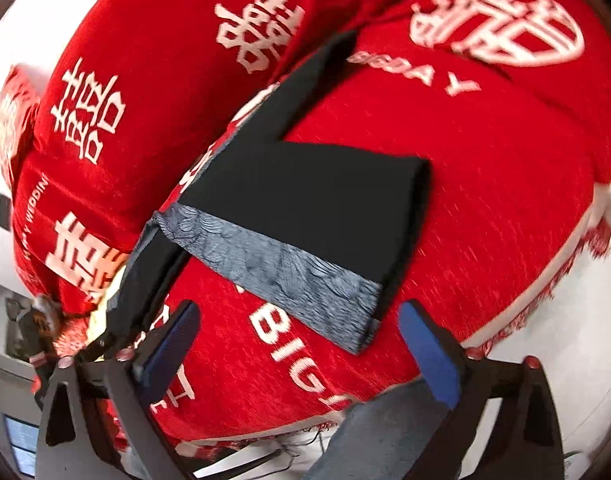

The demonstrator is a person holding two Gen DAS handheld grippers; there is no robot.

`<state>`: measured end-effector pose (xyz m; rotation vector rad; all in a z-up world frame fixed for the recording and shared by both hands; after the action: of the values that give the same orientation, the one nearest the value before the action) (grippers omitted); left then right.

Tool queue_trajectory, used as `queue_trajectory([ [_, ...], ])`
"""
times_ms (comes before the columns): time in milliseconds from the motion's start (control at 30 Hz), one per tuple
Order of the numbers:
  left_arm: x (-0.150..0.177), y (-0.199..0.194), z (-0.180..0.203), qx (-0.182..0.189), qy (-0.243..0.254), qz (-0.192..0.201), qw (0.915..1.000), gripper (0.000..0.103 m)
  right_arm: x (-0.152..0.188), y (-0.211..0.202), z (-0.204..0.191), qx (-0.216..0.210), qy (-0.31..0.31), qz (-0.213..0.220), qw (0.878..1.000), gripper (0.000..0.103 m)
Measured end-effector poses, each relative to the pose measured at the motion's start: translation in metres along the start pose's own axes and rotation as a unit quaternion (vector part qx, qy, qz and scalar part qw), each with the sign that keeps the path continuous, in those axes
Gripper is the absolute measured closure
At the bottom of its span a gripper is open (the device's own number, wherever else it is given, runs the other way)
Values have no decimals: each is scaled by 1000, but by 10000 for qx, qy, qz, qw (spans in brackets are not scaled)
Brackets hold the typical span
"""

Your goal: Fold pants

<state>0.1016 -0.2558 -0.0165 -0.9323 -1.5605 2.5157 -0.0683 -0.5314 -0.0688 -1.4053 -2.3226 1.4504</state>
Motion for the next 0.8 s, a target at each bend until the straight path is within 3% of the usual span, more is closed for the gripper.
queue_trajectory([
  [67,-9,12,13,239,-9,-55,9997,15,0,6,9,-61,84,-105,9999,31],
  [300,-35,67,41,351,70,-409,9985,15,10,15,26,-605,246,-335,9973,32],
  [433,-36,90,54,525,-33,-660,9964,15,14,23,26,-903,278,-458,9945,43],
  [600,-37,108,67,540,24,-759,9957,15,14,35,25,-1054,285,-502,9928,50],
  [633,-37,109,70,516,56,-732,9960,17,14,36,26,-1051,324,-507,9926,57],
  [700,-39,110,74,535,168,-727,9958,51,14,35,30,-1049,426,-500,9923,89],
  [733,-39,112,76,586,190,-804,9949,60,14,33,32,-1165,524,-508,9905,99],
  [767,-40,113,77,655,189,-867,9939,73,12,30,32,-1287,591,-451,9889,99],
  [800,-41,113,79,749,168,-905,9929,76,9,25,28,-1423,567,-371,9875,99],
])
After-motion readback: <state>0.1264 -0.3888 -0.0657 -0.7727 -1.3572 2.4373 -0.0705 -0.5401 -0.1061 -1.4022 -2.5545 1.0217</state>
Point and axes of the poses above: each gripper's, at about its wrist camera, not at the fingertips, and y roughly the way its jaws point, z to its right, x to its underside, the point moved 5 cm from there along y, roughly the way its jaws point, and after that the axes turned 1 degree about x, right-handed, at the moved point
